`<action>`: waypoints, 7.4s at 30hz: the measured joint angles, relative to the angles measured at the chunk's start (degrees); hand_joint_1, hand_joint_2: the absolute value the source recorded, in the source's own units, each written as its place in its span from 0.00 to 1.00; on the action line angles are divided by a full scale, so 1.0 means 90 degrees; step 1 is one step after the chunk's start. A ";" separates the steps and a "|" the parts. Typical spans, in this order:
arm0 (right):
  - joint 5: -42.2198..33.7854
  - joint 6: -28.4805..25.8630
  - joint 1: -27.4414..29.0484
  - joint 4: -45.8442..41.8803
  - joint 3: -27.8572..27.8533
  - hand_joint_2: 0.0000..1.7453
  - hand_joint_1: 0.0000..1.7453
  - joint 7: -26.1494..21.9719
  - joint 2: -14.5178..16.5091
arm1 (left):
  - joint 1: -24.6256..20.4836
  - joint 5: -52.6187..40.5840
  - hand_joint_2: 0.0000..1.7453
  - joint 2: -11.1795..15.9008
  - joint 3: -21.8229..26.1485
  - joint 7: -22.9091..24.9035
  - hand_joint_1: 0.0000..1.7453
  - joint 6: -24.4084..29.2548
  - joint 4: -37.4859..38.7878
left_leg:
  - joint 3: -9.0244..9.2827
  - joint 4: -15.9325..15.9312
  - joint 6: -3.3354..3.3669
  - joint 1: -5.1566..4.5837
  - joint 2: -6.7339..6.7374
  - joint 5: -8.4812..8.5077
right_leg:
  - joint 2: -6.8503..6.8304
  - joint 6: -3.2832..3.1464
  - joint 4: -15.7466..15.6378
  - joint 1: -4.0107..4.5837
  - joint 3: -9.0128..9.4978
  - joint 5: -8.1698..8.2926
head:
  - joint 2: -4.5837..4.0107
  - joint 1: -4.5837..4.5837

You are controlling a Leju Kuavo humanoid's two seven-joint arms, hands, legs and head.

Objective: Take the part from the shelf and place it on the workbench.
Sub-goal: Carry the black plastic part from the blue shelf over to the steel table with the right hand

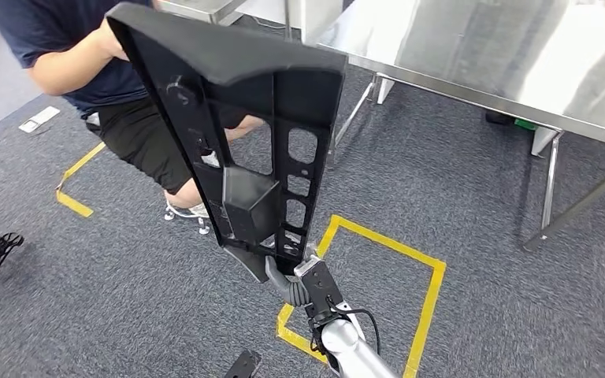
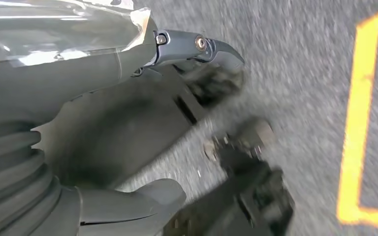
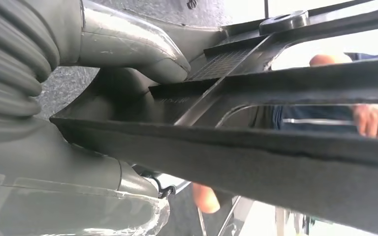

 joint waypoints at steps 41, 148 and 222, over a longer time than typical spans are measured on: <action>0.0090 0.0018 0.0085 -0.0387 -0.0067 1.00 1.00 0.0139 -0.0014 | -0.0016 0.0192 1.00 0.0011 -0.0013 -0.0013 0.00 0.0089 0.0042 | 0.0603 -0.1079 0.0345 -0.0049 -0.0343 0.0345 | 0.0494 0.0244 0.1551 0.0036 -0.0917 -0.0587 | 0.0000 0.0051; 0.0191 0.0144 -0.0021 -0.0191 -0.0103 1.00 1.00 -0.0125 0.0006 | -0.0094 0.0373 1.00 0.0011 -0.0236 -0.0362 0.00 0.0818 0.0092 | 0.0758 -0.0936 0.0224 -0.0135 -0.0217 0.0034 | 0.0627 0.0170 -0.0078 0.0060 -0.0257 0.0302 | 0.0000 0.0140; 0.0176 0.0273 0.0000 -0.0184 0.0096 1.00 1.00 -0.0080 -0.0027 | -0.0118 0.0471 1.00 0.0023 -0.0342 -0.0229 0.00 0.0995 0.0098 | 0.0956 -0.1011 0.0028 0.0006 -0.0130 -0.0185 | 0.0447 0.0171 0.0032 -0.0076 -0.0317 0.0221 | 0.0000 0.0183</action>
